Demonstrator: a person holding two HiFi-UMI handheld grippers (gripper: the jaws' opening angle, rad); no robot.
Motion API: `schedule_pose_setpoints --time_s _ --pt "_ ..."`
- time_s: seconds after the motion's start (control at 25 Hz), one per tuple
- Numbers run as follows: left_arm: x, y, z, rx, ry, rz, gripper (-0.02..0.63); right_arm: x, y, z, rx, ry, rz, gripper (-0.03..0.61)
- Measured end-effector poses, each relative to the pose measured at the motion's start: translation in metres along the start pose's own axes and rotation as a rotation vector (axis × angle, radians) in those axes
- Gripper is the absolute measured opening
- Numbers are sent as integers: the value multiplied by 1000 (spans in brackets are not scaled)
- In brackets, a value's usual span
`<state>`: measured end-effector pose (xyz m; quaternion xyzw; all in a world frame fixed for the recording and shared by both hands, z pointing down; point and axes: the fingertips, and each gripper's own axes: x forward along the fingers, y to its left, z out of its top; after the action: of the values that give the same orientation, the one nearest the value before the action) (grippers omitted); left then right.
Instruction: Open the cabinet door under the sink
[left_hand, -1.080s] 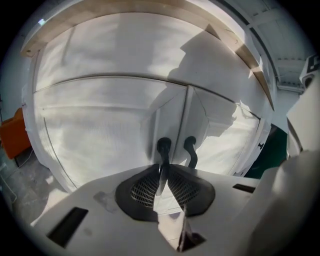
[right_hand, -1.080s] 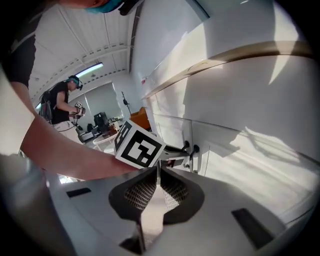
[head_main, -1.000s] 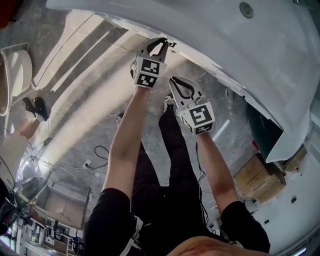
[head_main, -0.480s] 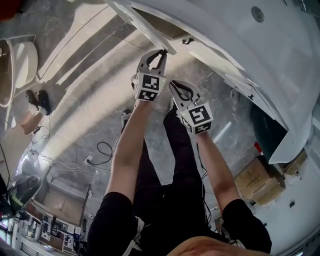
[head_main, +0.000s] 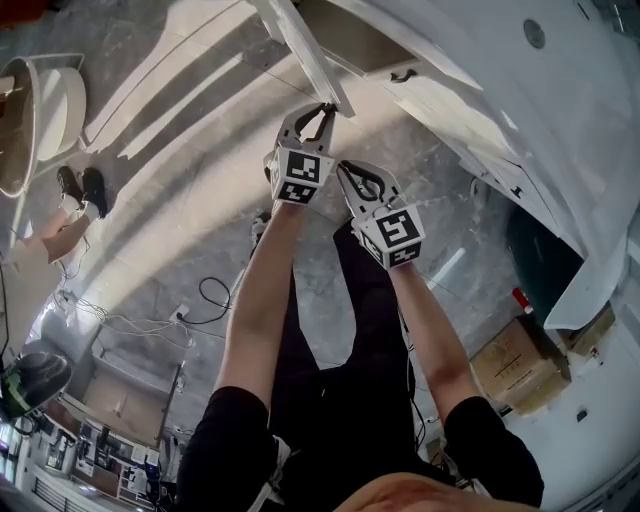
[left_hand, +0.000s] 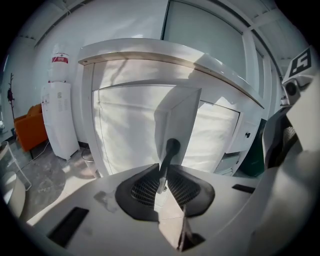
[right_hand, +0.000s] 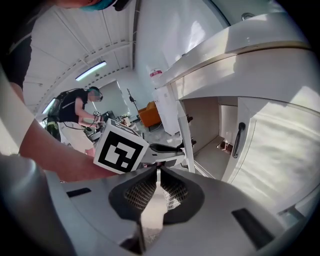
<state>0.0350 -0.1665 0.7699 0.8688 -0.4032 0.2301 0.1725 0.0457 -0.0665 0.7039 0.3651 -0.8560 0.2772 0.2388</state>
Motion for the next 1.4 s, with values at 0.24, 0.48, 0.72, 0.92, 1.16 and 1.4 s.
schedule_pose_setpoints --time_s 0.24,0.48,0.72,0.92,1.16,1.4 --pt "-18 12 -10 20 6 -16 52 9 5 -11 13 4 -27 78" --pt "-35 25 -19 49 10 -54 52 14 12 -20 34 6 -81 78" --pt "-55 45 -36 69 16 -94 52 34 40 -17 70 -17 -102 78" --pt "-83 85 -41 75 -1 -87 49 61 71 -13 74 -21 -94 78" --pt "-109 139 -49 67 6 -51 43 87 102 -5 90 -55 -101 78" --pt "-118 166 -48 57 -18 -24 41 105 126 11 71 -98 -109 77"
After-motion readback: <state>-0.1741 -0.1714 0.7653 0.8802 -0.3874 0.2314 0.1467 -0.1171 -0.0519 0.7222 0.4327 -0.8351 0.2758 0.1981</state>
